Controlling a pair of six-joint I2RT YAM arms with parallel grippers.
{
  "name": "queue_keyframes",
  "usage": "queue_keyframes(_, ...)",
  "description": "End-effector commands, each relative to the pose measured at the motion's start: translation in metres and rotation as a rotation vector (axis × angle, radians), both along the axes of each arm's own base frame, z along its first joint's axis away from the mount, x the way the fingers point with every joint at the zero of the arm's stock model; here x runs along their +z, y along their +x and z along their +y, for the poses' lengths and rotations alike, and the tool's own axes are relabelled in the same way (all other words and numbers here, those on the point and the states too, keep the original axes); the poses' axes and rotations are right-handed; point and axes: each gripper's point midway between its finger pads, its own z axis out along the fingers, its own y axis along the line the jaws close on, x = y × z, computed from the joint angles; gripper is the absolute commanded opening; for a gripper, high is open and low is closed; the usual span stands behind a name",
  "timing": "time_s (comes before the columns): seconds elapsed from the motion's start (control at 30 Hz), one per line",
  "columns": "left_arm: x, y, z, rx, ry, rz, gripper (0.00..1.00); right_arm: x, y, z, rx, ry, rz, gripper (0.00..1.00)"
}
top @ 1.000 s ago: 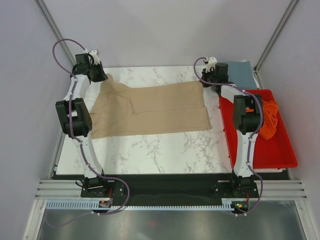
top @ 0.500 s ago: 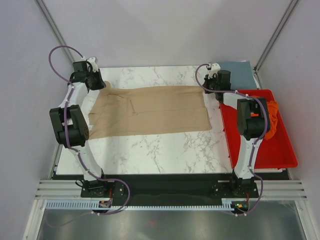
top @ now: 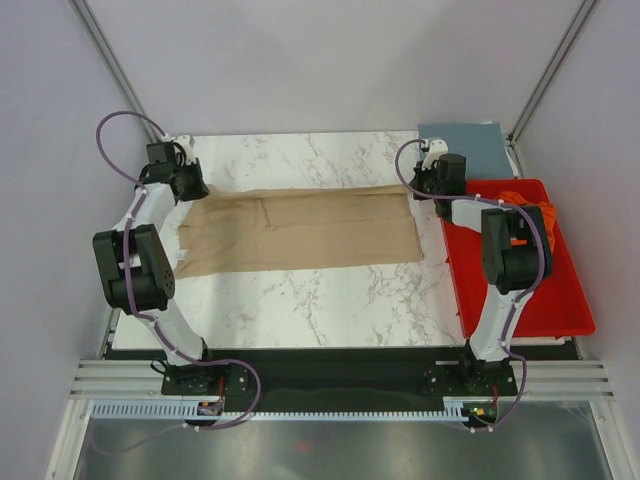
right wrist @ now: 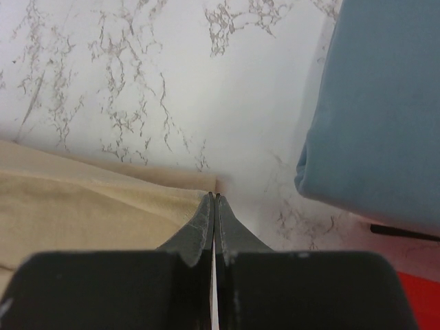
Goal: Fold and stack the t-shirts
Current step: Fold the tshirt
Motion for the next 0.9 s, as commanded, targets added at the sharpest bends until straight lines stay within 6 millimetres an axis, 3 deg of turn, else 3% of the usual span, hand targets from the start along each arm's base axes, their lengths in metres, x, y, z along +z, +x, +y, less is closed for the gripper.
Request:
queue_keyframes(0.0, 0.017, -0.003, 0.002, 0.027, -0.005, -0.048, 0.02, 0.036, 0.003, -0.004, -0.034, 0.003, -0.088, 0.00)
queue_keyframes(0.5, -0.005, -0.024, 0.000, 0.081, -0.045, 0.022, 0.02, 0.019, -0.028, 0.011, -0.061, -0.011, -0.011, 0.00)
queue_keyframes(0.73, -0.019, -0.040, 0.007, 0.120, -0.022, 0.088, 0.02, 0.011, -0.038, 0.007, -0.087, -0.062, 0.032, 0.00)
queue_keyframes(0.87, -0.032, -0.046, -0.002, 0.103, -0.067, 0.141, 0.02, 0.000, -0.041, 0.006, -0.097, -0.086, 0.085, 0.00)
